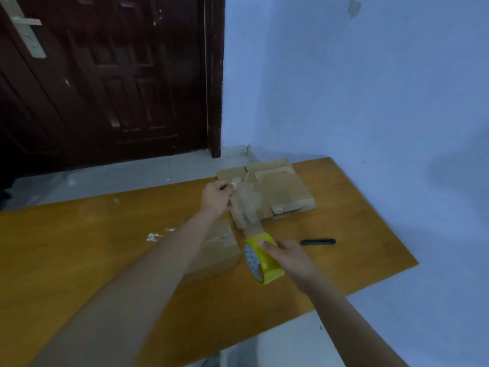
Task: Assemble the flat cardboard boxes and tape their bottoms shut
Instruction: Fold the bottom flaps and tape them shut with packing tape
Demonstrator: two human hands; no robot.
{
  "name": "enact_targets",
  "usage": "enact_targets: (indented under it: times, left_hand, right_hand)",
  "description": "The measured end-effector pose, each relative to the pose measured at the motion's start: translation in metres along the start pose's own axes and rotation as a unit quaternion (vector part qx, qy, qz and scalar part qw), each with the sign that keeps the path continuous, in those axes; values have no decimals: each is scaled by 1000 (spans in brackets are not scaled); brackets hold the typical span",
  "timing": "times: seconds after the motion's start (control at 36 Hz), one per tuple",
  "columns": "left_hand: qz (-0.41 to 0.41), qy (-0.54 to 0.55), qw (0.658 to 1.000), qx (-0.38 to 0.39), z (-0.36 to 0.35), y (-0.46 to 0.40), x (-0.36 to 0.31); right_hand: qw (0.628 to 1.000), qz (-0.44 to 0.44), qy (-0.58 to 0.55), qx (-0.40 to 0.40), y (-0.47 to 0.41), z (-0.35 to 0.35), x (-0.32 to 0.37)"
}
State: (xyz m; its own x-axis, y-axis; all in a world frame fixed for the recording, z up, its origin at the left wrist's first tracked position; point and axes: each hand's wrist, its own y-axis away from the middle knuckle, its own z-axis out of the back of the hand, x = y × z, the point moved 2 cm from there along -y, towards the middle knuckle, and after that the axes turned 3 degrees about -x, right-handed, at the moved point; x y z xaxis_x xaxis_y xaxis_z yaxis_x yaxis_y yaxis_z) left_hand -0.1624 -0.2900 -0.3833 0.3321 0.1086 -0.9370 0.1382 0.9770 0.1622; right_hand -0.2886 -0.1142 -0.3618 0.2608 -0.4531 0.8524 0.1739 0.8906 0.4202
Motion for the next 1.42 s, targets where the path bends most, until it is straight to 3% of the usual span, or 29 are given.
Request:
enact_targets:
  times: [0.17, 0.5, 0.69, 1.06, 1.42]
  left_hand:
    - [1, -47, 999, -11, 26, -25, 36]
    - [-55, -170, 984, 17, 4, -20, 68]
    - [-46, -167, 985, 10, -4, -21, 88]
    - [-20, -158, 987, -23, -7, -22, 93]
    - [-5, -201, 980, -18, -8, -20, 88]
  right_hand:
    - [997, 74, 14, -13, -1, -39, 1]
    - [997, -11, -12, -73, -10, -56, -38]
    - [996, -67, -22, -61, -21, -47, -52]
    - [994, -71, -77, -39, -32, -45, -56]
    - [996, -56, -8, -69, -35, -54, -68]
